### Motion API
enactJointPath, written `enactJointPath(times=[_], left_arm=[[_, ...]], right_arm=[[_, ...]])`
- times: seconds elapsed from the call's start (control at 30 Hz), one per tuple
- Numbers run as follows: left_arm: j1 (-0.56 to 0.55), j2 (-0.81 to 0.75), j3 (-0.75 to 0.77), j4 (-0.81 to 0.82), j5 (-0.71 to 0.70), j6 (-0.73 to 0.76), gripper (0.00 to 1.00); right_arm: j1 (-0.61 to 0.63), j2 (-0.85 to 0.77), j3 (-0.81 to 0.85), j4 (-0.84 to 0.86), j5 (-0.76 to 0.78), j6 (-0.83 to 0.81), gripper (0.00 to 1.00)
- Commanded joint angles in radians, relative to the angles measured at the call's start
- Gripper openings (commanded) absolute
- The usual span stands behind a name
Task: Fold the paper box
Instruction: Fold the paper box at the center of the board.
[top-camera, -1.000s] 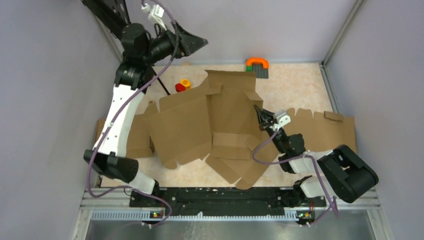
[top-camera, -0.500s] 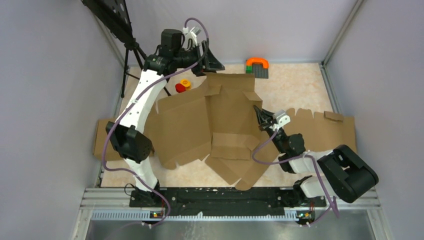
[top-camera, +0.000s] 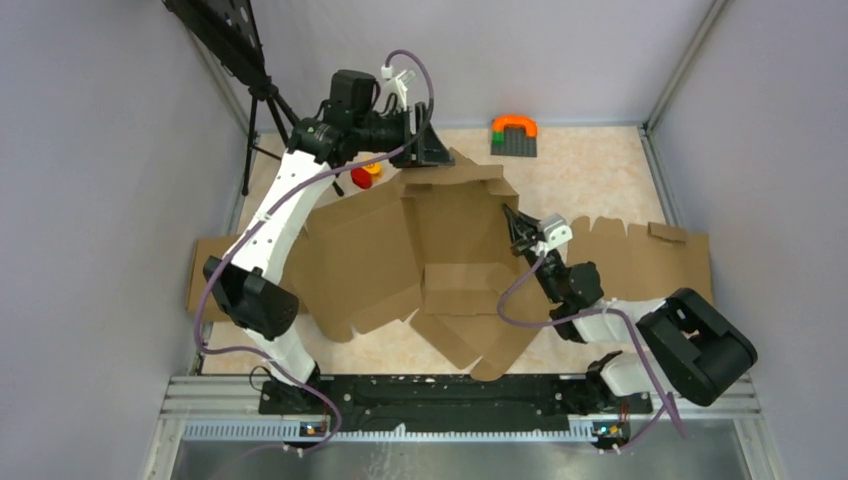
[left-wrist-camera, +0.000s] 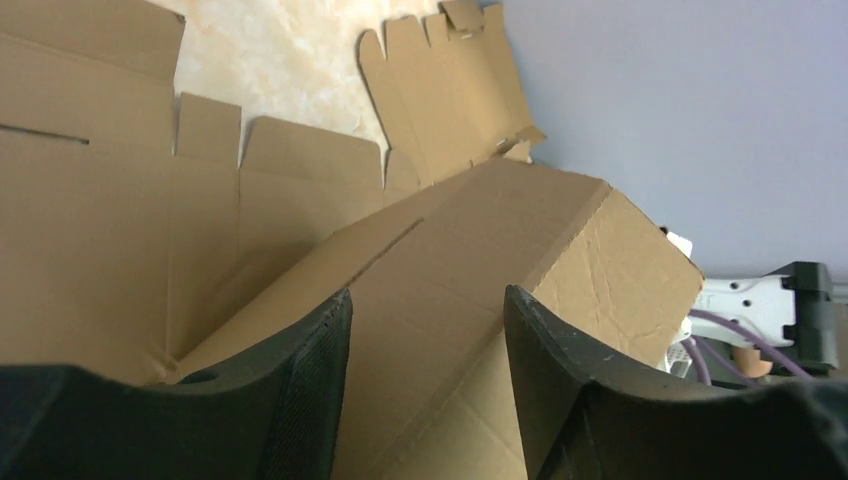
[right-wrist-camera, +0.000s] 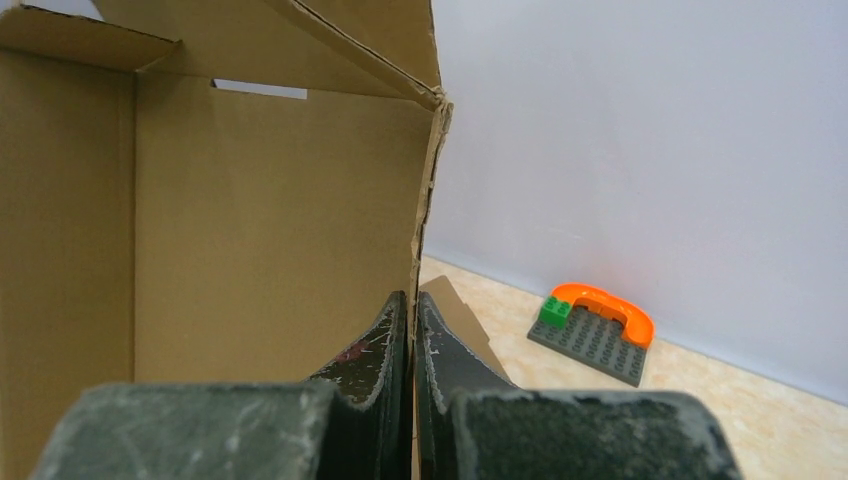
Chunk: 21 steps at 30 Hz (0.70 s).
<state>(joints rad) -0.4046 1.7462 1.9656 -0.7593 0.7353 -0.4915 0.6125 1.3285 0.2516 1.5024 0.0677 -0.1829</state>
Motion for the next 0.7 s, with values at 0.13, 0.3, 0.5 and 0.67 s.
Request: enactJointPath(times=[0.13, 0.3, 0.5, 0.67], left_arm=[[-0.073, -0.147, -0.106, 0.044, -0.163, 0.100, 0.59], [-0.110, -0.172, -0.169, 0.060, -0.203, 0.134, 0.56], [-0.155, -0.167, -0.194, 0.063, -0.303, 0.191, 0.56], [-0.227, -0.208, -0.243, 0.124, -0.402, 0.342, 0.67]], right_arm=[[0.024, -0.005, 0.035, -0.028, 0.053, -0.037, 0.00], [0.027, 0.004, 0.040, -0.026, 0.062, -0.035, 0.00], [0.034, 0.011, 0.045, -0.020, 0.060, -0.032, 0.00], [0.036, 0.009, 0.044, -0.018, 0.053, -0.035, 0.00]])
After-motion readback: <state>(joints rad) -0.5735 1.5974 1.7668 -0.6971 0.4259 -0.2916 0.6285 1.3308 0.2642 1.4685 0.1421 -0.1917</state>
